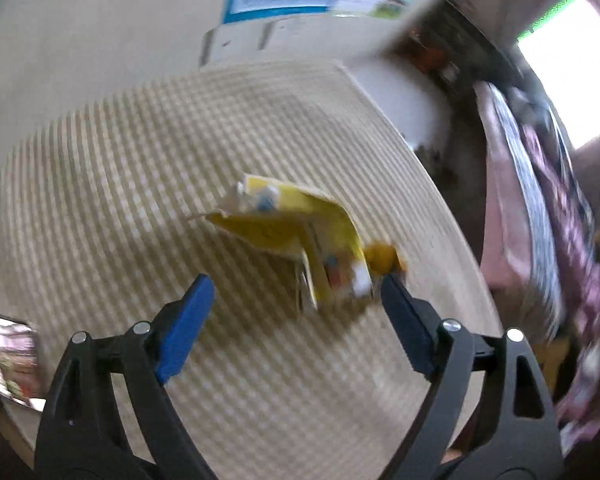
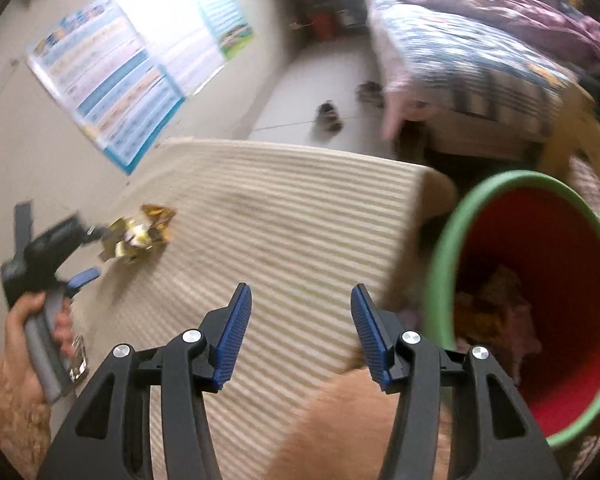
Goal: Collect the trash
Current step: 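Grasp the yellow snack box with the left tool while the right tool grasps the gold wrapper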
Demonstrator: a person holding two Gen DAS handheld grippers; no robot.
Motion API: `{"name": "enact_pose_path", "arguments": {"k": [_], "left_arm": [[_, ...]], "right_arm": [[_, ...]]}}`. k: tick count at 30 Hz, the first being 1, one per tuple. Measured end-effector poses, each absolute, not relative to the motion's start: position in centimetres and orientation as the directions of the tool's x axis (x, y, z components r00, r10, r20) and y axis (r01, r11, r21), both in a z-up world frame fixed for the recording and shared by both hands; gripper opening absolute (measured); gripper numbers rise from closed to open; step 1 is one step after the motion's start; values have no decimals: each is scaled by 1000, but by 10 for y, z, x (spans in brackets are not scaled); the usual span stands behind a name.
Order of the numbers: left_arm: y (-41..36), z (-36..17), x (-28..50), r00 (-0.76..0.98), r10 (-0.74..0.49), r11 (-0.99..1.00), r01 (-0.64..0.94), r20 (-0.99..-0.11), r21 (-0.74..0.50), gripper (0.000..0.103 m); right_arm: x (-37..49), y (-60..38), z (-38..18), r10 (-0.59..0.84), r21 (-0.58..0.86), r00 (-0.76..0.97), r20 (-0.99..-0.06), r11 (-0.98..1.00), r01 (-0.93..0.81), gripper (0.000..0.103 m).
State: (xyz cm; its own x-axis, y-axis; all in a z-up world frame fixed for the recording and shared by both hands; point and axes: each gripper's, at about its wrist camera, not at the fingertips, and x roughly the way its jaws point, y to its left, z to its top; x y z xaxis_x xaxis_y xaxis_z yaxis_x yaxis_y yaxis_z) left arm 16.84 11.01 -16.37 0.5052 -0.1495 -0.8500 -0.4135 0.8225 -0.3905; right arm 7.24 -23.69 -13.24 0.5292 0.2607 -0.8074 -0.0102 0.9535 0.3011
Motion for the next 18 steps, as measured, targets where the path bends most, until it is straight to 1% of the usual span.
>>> {"name": "enact_pose_path", "arguments": {"k": [3, 4, 7, 9, 10, 11, 13, 14, 16, 17, 18], "left_arm": [[116, -170, 189, 500, -156, 786, -459, -852, -413, 84], [115, -171, 196, 494, -153, 790, -460, -856, -407, 86], [109, -180, 214, 448, -107, 830, -451, -888, -328, 89], [109, -186, 217, 438, -114, 838, -439, -892, -323, 89], [109, -188, 216, 444, -126, 838, -430, -887, -335, 79], [109, -189, 215, 444, -121, 848, -419, -888, -325, 74], [106, -187, 211, 468, -130, 871, -367, -874, -325, 58], [106, -185, 210, 471, -131, 880, -351, -872, -321, 54], [104, -175, 197, 498, -133, 896, -308, -857, -318, 40], [103, -169, 188, 512, -133, 905, -286, -849, -314, 35], [106, -167, 181, 524, -138, 911, -266, -840, -315, 25]], "right_arm": [[78, -213, -136, 275, 280, 509, -816, 958, -69, 50], [79, -209, -137, 275, 273, 501, -821, 959, -79, 50], [87, -199, -145, 277, 265, 474, -836, 960, -93, 50], [94, -193, -149, 277, 262, 469, -839, 960, -99, 50], [96, -192, -149, 277, 259, 469, -838, 960, -103, 50], [100, -188, -150, 277, 256, 469, -839, 960, -109, 50], [114, -178, -151, 286, 258, 470, -835, 958, -125, 50], [119, -173, -150, 293, 262, 471, -832, 956, -133, 50], [136, -158, -151, 313, 272, 473, -823, 950, -156, 50], [144, -150, -152, 324, 278, 473, -820, 946, -166, 50], [150, -144, -152, 330, 282, 474, -816, 944, -172, 51]]}}
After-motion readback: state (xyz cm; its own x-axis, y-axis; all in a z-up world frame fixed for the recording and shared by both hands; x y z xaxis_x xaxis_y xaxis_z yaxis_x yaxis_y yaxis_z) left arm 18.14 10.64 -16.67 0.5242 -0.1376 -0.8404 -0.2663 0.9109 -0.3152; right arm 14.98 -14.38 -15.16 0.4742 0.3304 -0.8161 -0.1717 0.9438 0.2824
